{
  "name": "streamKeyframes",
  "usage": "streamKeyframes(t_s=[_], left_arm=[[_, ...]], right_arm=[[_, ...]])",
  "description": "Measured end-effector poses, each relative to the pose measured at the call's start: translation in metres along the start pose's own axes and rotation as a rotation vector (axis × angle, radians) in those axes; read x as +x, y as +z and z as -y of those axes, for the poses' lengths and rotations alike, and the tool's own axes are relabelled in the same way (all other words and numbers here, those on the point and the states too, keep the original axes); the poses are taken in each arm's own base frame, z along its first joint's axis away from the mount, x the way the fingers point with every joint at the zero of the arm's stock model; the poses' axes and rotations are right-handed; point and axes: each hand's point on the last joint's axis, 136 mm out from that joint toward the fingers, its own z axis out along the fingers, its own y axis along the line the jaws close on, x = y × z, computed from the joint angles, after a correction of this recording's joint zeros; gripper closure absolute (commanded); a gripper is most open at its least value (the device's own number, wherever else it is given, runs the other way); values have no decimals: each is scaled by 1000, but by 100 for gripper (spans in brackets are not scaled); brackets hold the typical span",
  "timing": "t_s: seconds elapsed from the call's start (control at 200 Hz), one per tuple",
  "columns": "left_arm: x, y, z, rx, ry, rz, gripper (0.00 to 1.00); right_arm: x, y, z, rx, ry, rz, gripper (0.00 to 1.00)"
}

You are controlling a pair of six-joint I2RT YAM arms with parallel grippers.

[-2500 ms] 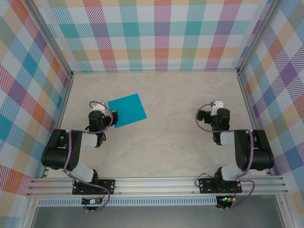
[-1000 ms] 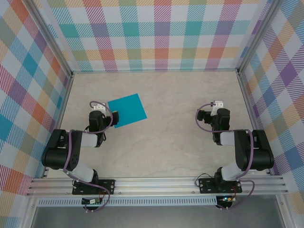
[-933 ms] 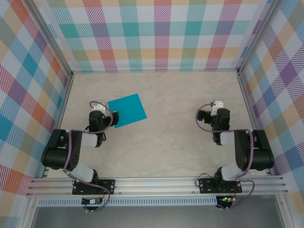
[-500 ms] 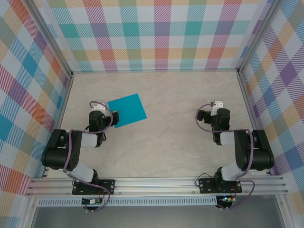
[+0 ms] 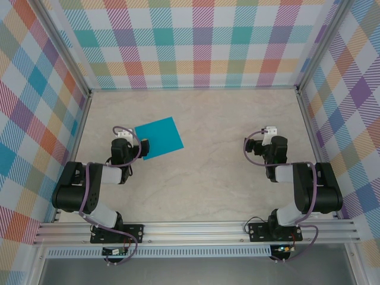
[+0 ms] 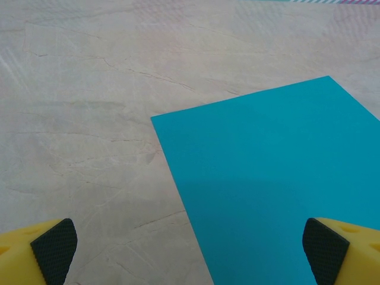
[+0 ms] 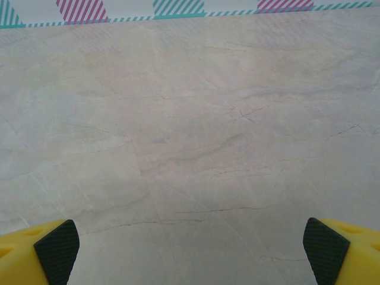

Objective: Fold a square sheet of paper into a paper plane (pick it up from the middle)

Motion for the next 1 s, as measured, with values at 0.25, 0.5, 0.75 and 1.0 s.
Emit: streamKeyframes(t_s=[0.25, 0.5, 0.75, 1.0], left_arm=[[-25, -20, 1, 6, -11, 43, 0], [-60, -66, 0, 0, -130, 62, 0], [-100, -162, -22, -73, -521, 168, 0], [-52, -168, 8, 67, -734, -38, 0]], right_arm=[[-9, -16, -9, -9, 5, -39, 0], [-74, -45, -14, 11, 183, -106, 0], [-59, -94, -37, -60, 460, -233, 0], [2, -115, -77, -232, 691, -441, 0]])
